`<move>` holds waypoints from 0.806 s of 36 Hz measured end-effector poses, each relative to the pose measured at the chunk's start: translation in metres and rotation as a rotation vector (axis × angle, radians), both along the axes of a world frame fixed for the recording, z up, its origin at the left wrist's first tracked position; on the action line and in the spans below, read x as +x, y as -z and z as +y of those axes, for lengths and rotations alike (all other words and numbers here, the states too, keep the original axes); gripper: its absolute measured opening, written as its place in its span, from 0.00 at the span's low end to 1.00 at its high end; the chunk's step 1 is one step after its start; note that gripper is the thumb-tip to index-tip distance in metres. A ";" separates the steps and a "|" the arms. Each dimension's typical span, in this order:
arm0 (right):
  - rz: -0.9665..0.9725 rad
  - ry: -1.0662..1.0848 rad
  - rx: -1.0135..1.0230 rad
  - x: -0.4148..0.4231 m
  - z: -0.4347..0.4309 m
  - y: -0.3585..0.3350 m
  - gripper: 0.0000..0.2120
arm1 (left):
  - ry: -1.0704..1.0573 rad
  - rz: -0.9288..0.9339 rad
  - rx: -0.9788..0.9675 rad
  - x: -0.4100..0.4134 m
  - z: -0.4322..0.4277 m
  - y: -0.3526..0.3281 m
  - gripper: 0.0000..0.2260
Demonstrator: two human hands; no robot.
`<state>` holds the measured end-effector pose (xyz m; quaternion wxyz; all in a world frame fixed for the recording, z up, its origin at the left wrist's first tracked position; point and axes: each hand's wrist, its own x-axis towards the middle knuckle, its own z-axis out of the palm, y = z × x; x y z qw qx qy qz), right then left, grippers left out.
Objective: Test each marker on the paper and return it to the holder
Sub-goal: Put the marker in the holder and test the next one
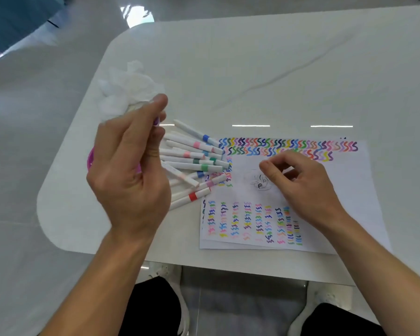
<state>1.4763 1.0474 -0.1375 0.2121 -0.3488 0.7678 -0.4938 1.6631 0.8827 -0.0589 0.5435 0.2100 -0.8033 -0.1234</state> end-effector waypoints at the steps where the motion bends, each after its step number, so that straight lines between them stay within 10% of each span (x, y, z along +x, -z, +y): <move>1: -0.001 0.001 0.001 0.000 0.000 -0.001 0.08 | -0.011 -0.006 -0.014 0.003 0.000 -0.001 0.11; 29: 0.014 0.012 0.030 0.005 -0.012 -0.003 0.09 | -0.373 -0.518 0.322 0.038 -0.023 0.012 0.12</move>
